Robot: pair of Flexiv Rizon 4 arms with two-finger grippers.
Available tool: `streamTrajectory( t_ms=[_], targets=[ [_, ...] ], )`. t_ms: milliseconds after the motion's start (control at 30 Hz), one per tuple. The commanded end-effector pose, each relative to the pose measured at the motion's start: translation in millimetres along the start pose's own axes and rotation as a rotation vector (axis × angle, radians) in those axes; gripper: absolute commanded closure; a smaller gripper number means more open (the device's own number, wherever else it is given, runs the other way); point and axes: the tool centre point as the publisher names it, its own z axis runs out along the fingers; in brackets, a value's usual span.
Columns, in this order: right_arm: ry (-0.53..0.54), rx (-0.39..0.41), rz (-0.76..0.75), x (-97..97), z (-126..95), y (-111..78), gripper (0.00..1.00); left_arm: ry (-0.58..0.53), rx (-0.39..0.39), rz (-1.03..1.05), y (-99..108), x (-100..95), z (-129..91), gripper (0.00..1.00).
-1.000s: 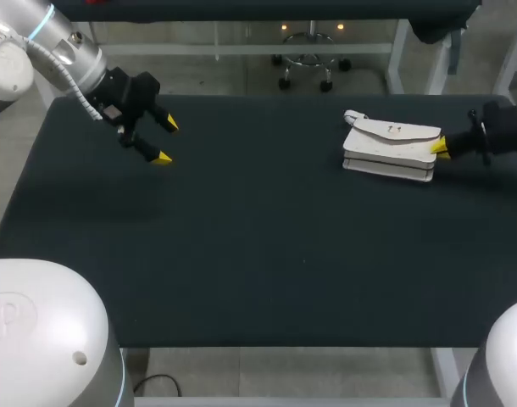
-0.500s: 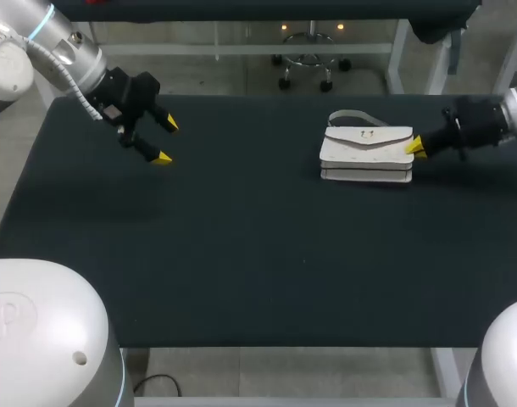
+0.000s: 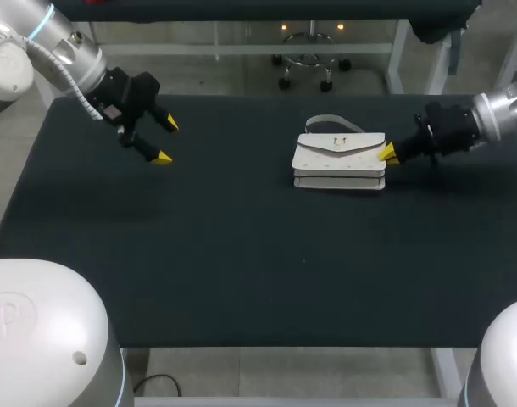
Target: Pick up the bag, open it, inspect its contents, close it, and place it on the opposite side
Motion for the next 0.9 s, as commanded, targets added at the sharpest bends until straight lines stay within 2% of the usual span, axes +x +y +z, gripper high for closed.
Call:
streamTrajectory(
  t_ms=[33, 667, 900],
  targets=[
    [-0.001, -0.007, -0.005, 4.4, 15.7, -8.8, 1.0, -0.002, 0.002, 0.001, 0.3, 0.1, 1.0, 0.0],
    [0.049, 0.129, -0.029, 20.6, 72.4, -47.8, 1.0, -0.002, 0.002, 0.001, 0.3, 0.1, 1.0, 0.0],
    [0.031, 0.179, -0.007, 14.2, 79.4, -48.2, 1.0, -0.002, 0.002, 0.001, 0.3, 0.1, 1.0, 0.0]
  ],
)
